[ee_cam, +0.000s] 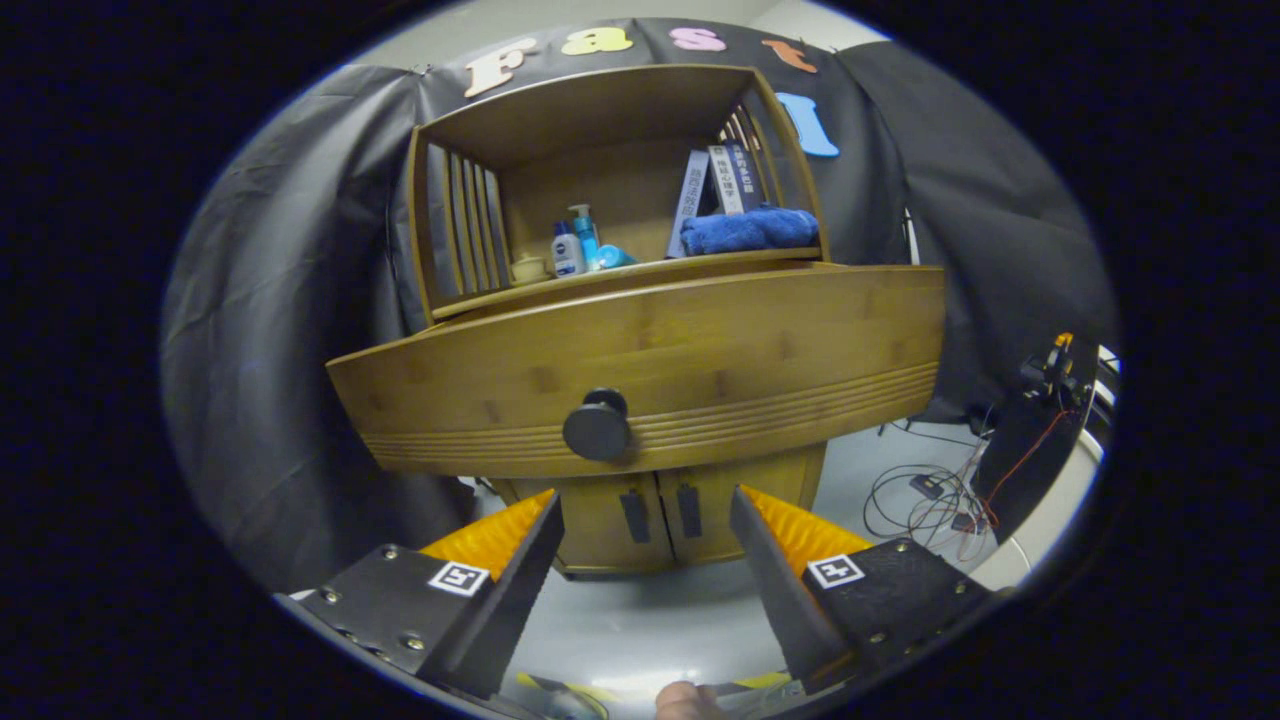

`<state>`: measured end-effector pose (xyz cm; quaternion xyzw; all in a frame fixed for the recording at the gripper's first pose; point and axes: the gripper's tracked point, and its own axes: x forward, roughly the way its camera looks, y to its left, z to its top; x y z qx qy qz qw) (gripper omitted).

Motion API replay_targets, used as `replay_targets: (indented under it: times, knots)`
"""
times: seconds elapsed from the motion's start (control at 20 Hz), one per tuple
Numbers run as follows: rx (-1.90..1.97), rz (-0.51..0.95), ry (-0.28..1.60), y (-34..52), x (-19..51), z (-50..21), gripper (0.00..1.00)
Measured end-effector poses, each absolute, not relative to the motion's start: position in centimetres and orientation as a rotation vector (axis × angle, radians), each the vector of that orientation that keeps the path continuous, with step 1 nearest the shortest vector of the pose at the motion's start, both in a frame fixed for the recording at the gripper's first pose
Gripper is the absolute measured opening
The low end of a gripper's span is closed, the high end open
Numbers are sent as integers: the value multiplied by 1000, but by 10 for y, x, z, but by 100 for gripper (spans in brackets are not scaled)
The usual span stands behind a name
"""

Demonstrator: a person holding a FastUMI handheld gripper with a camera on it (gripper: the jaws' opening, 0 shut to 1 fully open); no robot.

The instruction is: Pull open the drawer, take out the items inside it, and place them on the countertop above the cabinet.

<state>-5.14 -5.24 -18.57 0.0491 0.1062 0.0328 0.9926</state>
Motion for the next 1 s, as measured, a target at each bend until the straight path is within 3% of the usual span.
replay_targets:
  times: [0.2, 0.4, 1.0]
  knots:
    - [81, 73, 132, -36, -26, -157, 99]
    - [14, 7, 210, -42, 16, -171, 100]
    - [72, 48, 47, -37, 29, -147, 99]
